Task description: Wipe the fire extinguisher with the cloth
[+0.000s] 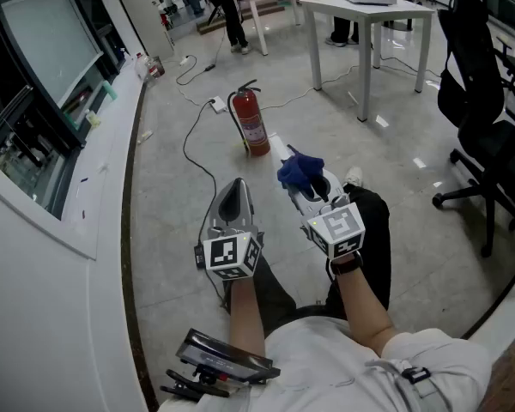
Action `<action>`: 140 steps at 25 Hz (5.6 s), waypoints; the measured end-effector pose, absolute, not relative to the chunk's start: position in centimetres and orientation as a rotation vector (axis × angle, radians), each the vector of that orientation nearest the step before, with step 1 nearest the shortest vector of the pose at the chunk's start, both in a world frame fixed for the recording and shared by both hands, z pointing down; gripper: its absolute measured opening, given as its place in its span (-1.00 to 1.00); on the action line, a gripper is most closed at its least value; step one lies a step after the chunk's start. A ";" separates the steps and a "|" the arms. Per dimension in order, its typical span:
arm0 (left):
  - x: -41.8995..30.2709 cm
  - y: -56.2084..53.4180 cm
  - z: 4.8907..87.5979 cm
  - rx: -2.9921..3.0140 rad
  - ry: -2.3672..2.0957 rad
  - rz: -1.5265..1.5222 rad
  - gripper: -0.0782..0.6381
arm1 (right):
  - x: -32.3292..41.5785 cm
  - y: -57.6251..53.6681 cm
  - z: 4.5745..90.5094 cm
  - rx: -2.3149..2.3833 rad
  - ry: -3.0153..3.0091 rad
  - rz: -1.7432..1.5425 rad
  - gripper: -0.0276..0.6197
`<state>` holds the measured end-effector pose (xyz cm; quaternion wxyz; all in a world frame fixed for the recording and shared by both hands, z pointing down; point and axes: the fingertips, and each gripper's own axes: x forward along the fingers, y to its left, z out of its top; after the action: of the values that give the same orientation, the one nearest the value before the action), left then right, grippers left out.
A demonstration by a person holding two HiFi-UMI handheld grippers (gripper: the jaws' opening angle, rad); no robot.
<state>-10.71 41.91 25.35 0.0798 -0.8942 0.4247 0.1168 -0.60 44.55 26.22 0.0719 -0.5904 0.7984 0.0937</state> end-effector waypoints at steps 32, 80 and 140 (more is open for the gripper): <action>-12.2 20.7 30.6 -2.827 1.360 0.312 -0.79 | -4.2 21.5 30.8 -1.614 2.494 0.021 -0.50; -15.8 -15.1 27.8 -3.021 0.887 0.339 -0.79 | -3.2 -10.7 31.6 -2.230 2.150 -0.004 -0.51; -13.3 -32.0 42.7 -3.118 1.173 -0.095 -0.79 | -2.3 -26.8 89.7 -2.125 1.869 -1.816 -0.49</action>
<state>-13.28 -32.00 42.66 -0.0953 -0.9314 0.3503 -0.0283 -2.33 -26.85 89.69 -0.1104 -0.6281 0.5524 -0.5368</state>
